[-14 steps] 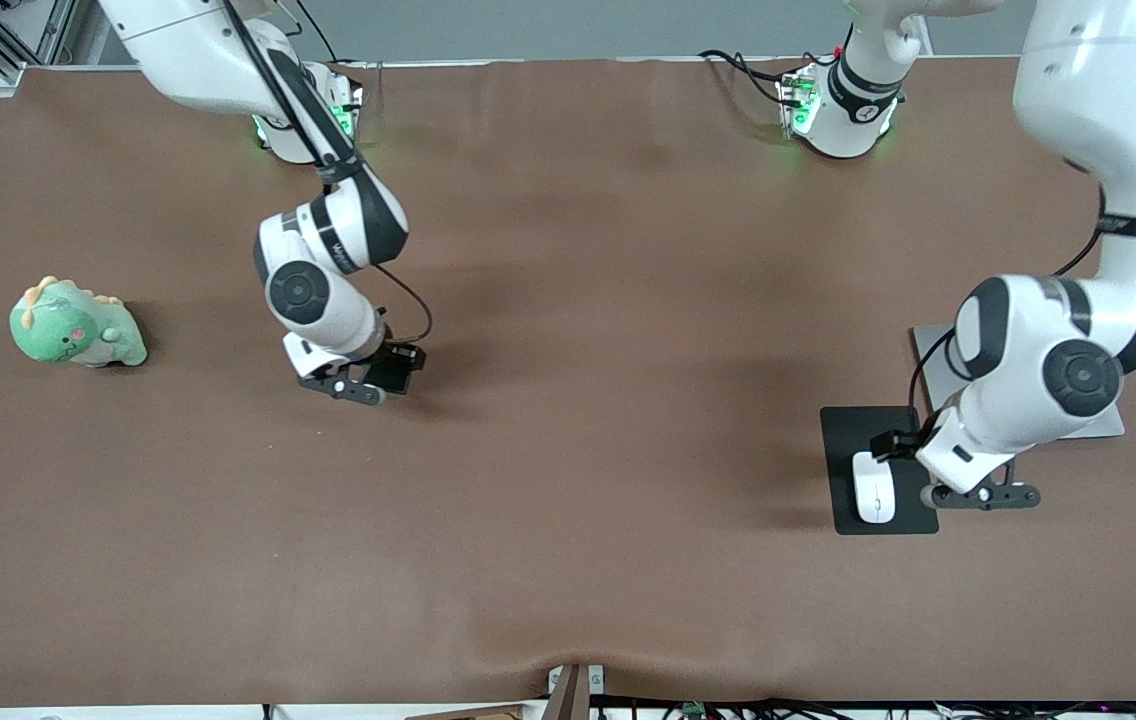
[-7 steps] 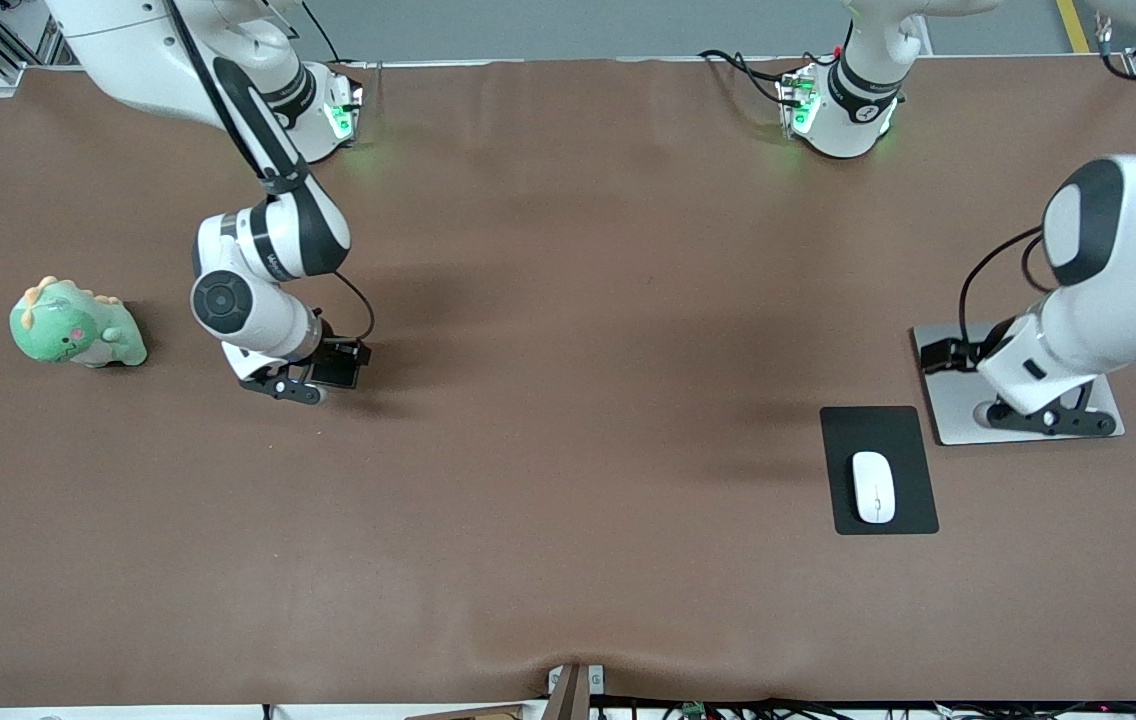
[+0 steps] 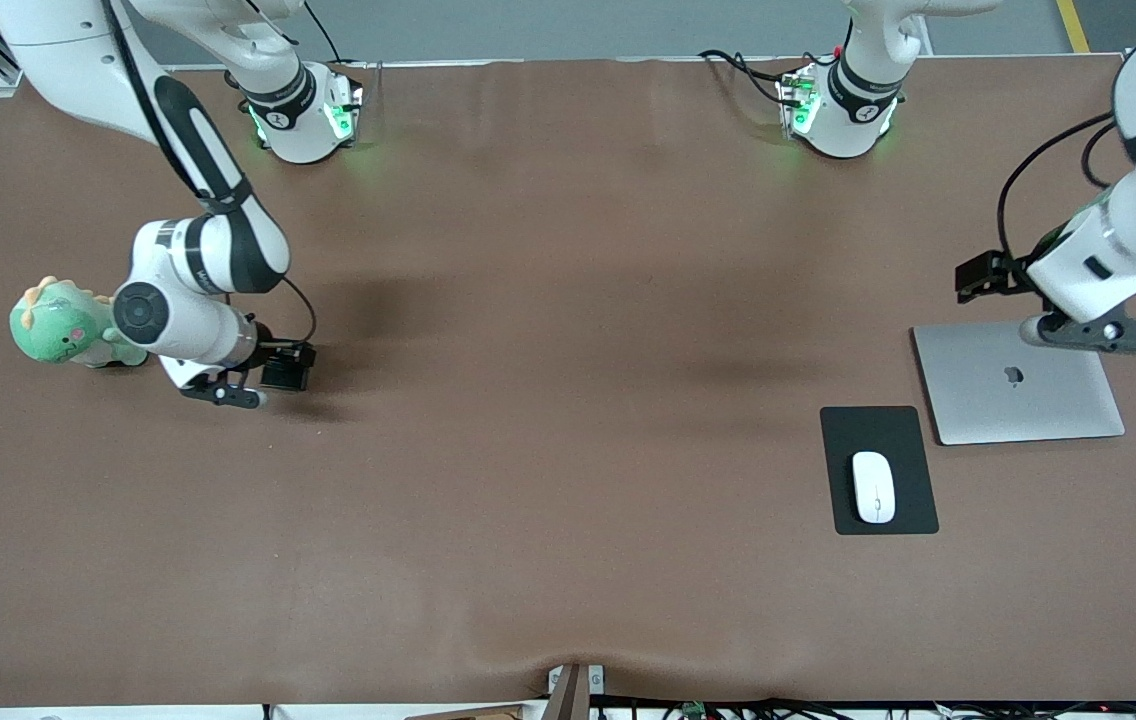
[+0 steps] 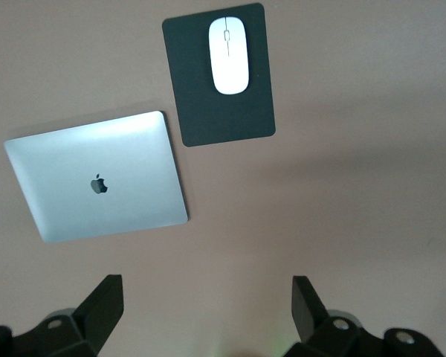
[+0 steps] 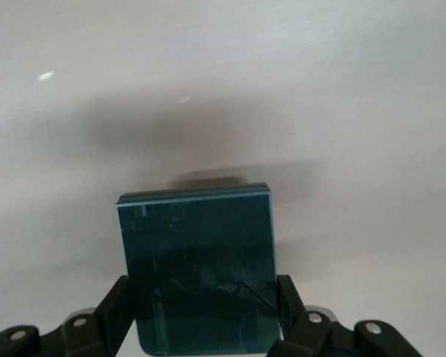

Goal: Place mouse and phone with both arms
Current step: 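Carry the phone beside the green plush and lower it with the right gripper, then open the right gripper and withdraw it from the phone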

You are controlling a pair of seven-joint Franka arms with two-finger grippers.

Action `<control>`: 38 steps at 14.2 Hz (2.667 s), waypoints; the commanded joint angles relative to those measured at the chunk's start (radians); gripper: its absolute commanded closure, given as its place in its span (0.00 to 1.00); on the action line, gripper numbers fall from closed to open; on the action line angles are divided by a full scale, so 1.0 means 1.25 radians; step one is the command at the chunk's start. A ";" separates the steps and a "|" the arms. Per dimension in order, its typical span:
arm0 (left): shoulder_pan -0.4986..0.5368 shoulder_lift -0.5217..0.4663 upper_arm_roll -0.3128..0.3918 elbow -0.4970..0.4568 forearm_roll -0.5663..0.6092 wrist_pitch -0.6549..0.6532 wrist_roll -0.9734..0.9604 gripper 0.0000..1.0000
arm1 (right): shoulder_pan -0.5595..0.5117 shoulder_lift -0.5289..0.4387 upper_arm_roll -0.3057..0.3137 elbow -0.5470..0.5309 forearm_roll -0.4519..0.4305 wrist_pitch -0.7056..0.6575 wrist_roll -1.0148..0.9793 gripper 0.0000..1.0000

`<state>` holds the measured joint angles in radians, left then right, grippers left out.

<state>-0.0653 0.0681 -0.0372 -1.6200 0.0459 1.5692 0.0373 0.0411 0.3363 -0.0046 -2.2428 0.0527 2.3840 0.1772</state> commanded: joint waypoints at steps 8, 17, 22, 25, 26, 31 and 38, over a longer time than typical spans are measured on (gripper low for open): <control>-0.001 -0.021 -0.001 0.086 0.004 -0.074 0.041 0.00 | -0.120 0.038 -0.031 -0.026 -0.031 0.094 -0.191 1.00; -0.003 -0.057 0.010 0.075 -0.022 -0.096 0.019 0.00 | -0.121 0.024 -0.029 0.038 -0.030 -0.025 -0.187 0.00; -0.002 -0.062 0.011 0.065 -0.023 -0.096 0.014 0.00 | -0.121 -0.010 -0.031 0.178 -0.031 -0.239 -0.196 0.00; 0.006 -0.059 0.010 0.074 -0.023 -0.096 0.005 0.00 | -0.122 -0.009 -0.031 0.331 -0.031 -0.436 -0.197 0.00; 0.006 -0.059 0.010 0.075 -0.022 -0.096 0.005 0.00 | -0.120 -0.008 -0.031 0.381 -0.031 -0.495 -0.197 0.00; 0.007 -0.063 0.004 0.079 -0.022 -0.112 0.005 0.00 | -0.115 -0.003 -0.027 0.614 -0.024 -0.685 -0.199 0.00; 0.006 -0.062 0.005 0.088 -0.022 -0.080 0.003 0.00 | -0.094 -0.003 -0.018 0.791 -0.022 -0.825 -0.197 0.00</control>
<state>-0.0616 0.0054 -0.0285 -1.5109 0.0359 1.4597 0.0537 -0.0799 0.3166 -0.0314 -1.3205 0.0329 1.3955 -0.0679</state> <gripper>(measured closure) 0.000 0.000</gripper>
